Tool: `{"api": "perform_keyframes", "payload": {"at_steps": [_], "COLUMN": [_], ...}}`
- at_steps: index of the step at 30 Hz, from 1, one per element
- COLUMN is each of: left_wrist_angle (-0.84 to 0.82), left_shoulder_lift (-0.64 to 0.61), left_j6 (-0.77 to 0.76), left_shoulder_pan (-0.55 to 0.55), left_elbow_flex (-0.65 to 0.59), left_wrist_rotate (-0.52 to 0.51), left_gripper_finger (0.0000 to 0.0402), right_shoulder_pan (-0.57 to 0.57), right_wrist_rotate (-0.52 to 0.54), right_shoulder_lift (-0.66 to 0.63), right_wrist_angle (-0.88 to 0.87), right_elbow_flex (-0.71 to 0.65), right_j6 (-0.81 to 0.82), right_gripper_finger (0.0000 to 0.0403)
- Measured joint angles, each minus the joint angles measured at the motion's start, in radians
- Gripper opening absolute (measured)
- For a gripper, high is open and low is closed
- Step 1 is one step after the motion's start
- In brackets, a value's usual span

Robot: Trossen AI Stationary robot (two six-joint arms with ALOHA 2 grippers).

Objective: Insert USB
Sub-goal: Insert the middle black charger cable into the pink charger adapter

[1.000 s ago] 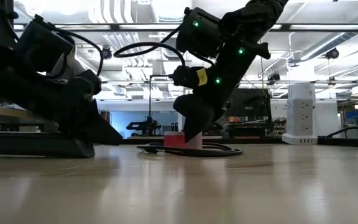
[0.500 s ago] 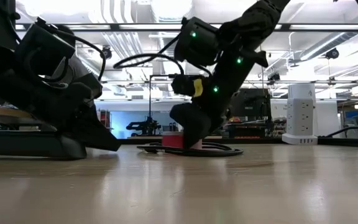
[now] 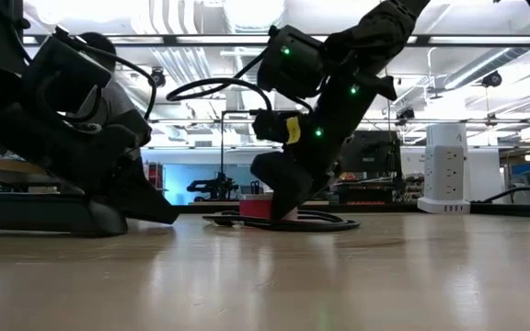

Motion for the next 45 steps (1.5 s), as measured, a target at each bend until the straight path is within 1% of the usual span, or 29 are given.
{"api": "perform_keyframes", "payload": {"at_steps": [2, 6, 11, 13, 17, 21, 23, 26, 28, 32, 34, 36, 40, 41, 45], "left_wrist_angle": [0.0, -0.001, -0.007, -0.007, -0.003, 0.012, 0.049, 0.126, 0.139, 0.056, -0.001, -0.038, -0.048, -0.054, -0.06], "left_shoulder_lift": [0.0, 0.0, 0.0, 0.0, 0.0, 0.0, 0.0, -0.011, -0.03, -0.084, -0.105, -0.112, -0.094, -0.084, -0.011], "left_j6": [0.0, 0.0, 0.001, 0.0, 0.011, 0.028, 0.063, 0.145, 0.196, 0.251, 0.277, 0.306, 0.319, 0.328, 0.372], "left_shoulder_pan": [0.0, 0.0, 0.0, 0.0, 0.0, 0.0, 0.005, 0.028, 0.056, 0.163, 0.231, 0.302, 0.422, 0.443, 0.479], "left_elbow_flex": [0.0, 0.0, 0.0, 0.0, 0.0, 0.001, 0.001, 0.019, 0.04, 0.077, 0.091, 0.107, 0.135, 0.143, 0.186], "left_wrist_rotate": [0.0, 0.0, -0.001, -0.001, -0.001, 0.0, -0.02, -0.103, -0.102, -0.034, 0.021, 0.111, 0.326, 0.351, 0.356], "left_gripper_finger": [0.0115, 0.0115, 0.0119, 0.0119, 0.0116, 0.0112, 0.0112, 0.0115, 0.0119, 0.0134, 0.0143, 0.0154, 0.0177, 0.0184, 0.0204], "right_shoulder_pan": [0.0, 0.002, 0.008, 0.015, 0.053, 0.115, 0.151, 0.194, 0.214, 0.242, 0.253, 0.262, 0.277, 0.279, 0.286], "right_wrist_rotate": [-0.019, -0.017, -0.014, -0.014, -0.014, -0.013, -0.014, -0.014, -0.013, -0.013, -0.014, -0.013, -0.012, -0.013, -0.014], "right_shoulder_lift": [-0.008, -0.045, -0.123, -0.161, -0.24, -0.297, -0.321, -0.338, -0.339, -0.34, -0.339, -0.338, -0.338, -0.337, -0.337], "right_wrist_angle": [-0.004, -0.044, -0.109, -0.11, -0.086, -0.064, -0.037, 0.023, 0.051, 0.066, 0.061, 0.058, 0.059, 0.056, 0.058], "right_elbow_flex": [0.0, 0.016, 0.043, 0.047, 0.049, 0.049, 0.049, 0.049, 0.05, 0.049, 0.049, 0.049, 0.049, 0.049, 0.041], "right_j6": [-0.012, -0.045, -0.073, -0.088, -0.128, -0.206, -0.25, -0.301, -0.322, -0.331, -0.333, -0.333, -0.315, -0.303, -0.266], "right_gripper_finger": [0.0099, 0.0099, 0.0099, 0.0099, 0.0099, 0.0099, 0.0099, 0.0099, 0.0099, 0.0099, 0.0099, 0.0099, 0.0099, 0.0099, 0.0099]}}
